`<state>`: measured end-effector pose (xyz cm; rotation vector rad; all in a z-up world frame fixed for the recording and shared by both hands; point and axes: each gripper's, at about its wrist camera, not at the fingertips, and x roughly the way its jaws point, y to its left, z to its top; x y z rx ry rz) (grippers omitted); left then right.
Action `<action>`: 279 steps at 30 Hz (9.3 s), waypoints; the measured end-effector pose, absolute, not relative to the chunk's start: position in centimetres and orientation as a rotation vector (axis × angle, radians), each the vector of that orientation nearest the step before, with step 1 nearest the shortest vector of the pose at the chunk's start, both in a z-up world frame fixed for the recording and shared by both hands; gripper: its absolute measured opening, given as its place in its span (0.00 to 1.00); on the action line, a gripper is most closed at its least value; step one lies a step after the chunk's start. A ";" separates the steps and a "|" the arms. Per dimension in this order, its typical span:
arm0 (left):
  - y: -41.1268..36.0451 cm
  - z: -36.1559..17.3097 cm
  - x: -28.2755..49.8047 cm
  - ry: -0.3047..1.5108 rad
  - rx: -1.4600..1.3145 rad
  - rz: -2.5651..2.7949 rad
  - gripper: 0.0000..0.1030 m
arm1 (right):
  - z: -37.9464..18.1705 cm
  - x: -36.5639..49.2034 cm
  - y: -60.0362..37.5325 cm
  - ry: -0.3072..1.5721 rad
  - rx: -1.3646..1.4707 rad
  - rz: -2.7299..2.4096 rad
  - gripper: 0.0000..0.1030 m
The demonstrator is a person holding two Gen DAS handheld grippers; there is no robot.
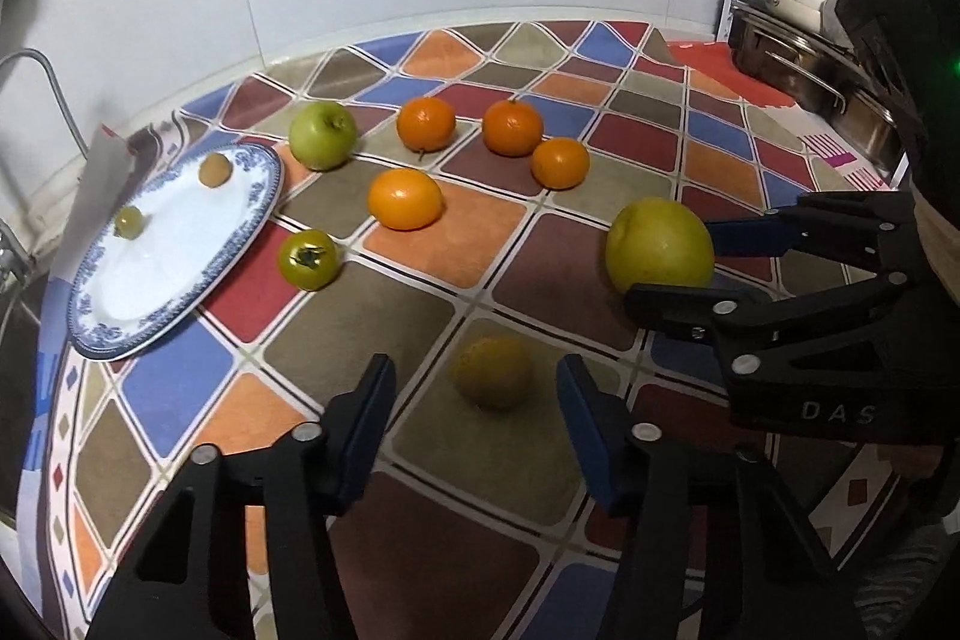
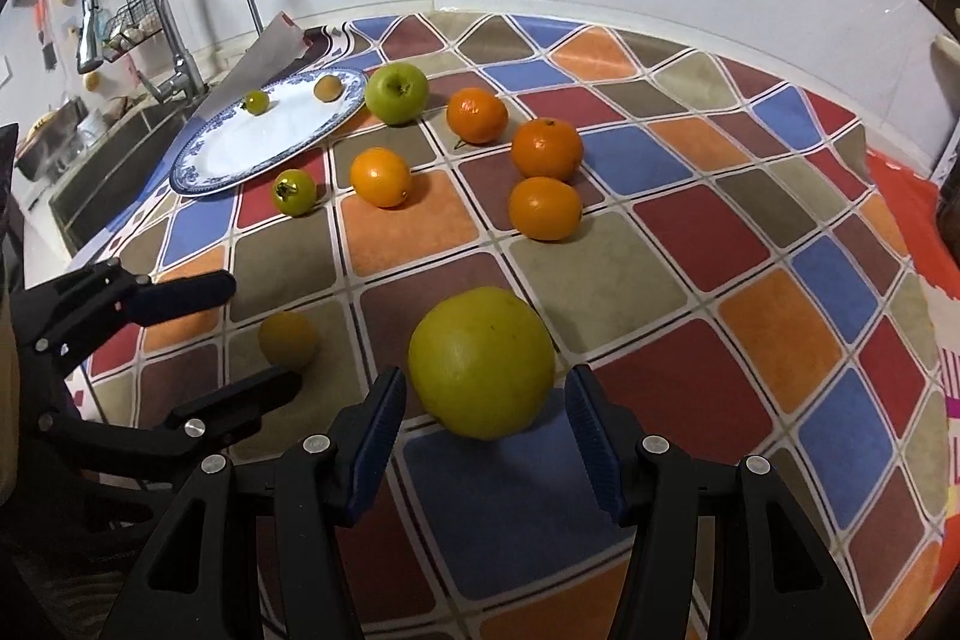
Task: Organize fruits
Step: 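Grasp the large yellow pomelo with the right tool while the left tool grasps a brown fruit, then carry the pomelo and brown fruit onto the plate and open both tools, then withdraw both open tools from the plate toward the oranges, then grasp an orange with the right tool while the left tool grasps a green fruit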
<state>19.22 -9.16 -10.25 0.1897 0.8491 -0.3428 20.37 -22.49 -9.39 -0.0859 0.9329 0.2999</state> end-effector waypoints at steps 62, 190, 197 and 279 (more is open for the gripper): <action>7.4 -0.3 20.6 0.592 0.102 -0.217 0.28 | 0.0 22.9 -7.8 0.676 -0.040 0.380 0.49; -1.4 -3.2 19.8 0.576 0.204 -0.142 0.83 | -2.3 20.4 -18.5 0.700 -0.037 0.096 0.65; -2.8 -5.3 21.5 0.637 0.218 -0.143 0.83 | -4.3 22.1 -19.8 0.753 -0.040 0.101 0.65; 3.8 -2.7 19.3 0.620 0.133 -0.196 0.29 | -1.5 21.1 -12.1 0.711 -0.024 0.286 0.36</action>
